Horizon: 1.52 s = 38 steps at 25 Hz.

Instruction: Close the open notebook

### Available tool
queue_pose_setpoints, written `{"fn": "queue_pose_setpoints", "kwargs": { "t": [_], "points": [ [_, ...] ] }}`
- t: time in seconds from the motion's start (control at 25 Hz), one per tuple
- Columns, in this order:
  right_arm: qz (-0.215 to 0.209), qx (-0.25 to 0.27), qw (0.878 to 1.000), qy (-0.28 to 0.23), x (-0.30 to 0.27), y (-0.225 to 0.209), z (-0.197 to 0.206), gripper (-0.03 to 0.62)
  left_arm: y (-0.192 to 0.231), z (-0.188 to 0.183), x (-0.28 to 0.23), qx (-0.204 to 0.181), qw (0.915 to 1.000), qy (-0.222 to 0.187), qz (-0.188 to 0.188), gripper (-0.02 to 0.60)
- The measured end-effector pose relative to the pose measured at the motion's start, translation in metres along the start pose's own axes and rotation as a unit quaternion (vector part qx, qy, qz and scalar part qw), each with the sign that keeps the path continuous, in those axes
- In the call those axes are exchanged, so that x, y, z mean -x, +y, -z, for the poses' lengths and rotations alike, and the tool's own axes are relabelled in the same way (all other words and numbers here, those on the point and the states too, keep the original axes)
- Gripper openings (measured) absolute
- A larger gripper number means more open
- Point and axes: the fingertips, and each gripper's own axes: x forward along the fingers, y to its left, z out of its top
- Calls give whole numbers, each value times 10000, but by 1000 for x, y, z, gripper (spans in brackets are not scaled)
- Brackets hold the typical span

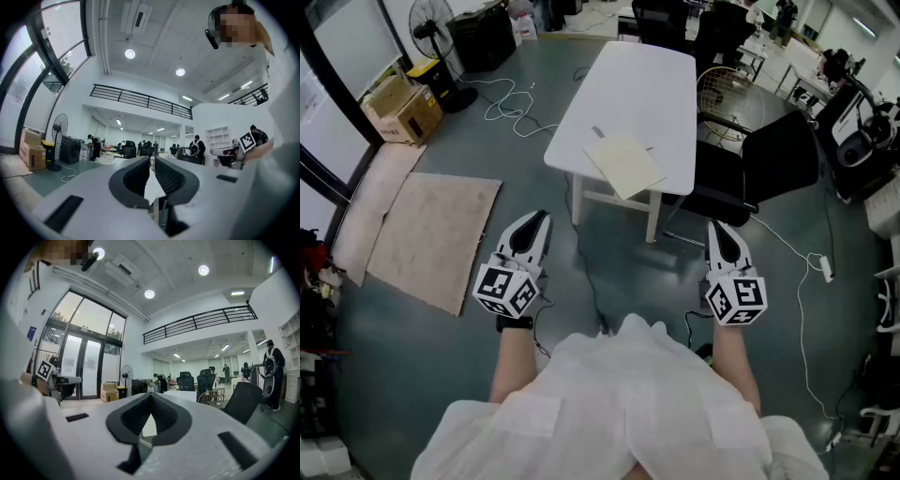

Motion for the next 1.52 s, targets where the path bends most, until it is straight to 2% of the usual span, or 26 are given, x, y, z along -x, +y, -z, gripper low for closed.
{"fn": "queue_pose_setpoints", "kwargs": {
  "t": [0.6,0.88,1.52],
  "points": [
    [-120,30,9999,61,-10,10,2,0,9,3,-4,44,10000,8,7,34],
    [-255,-161,9992,-261,-17,20,-7,3,18,4,1,68,10000,25,-29,34],
    [-554,-145,9983,-105,-60,56,-5,16,55,11,13,209,9995,49,-217,34]
  ]
}}
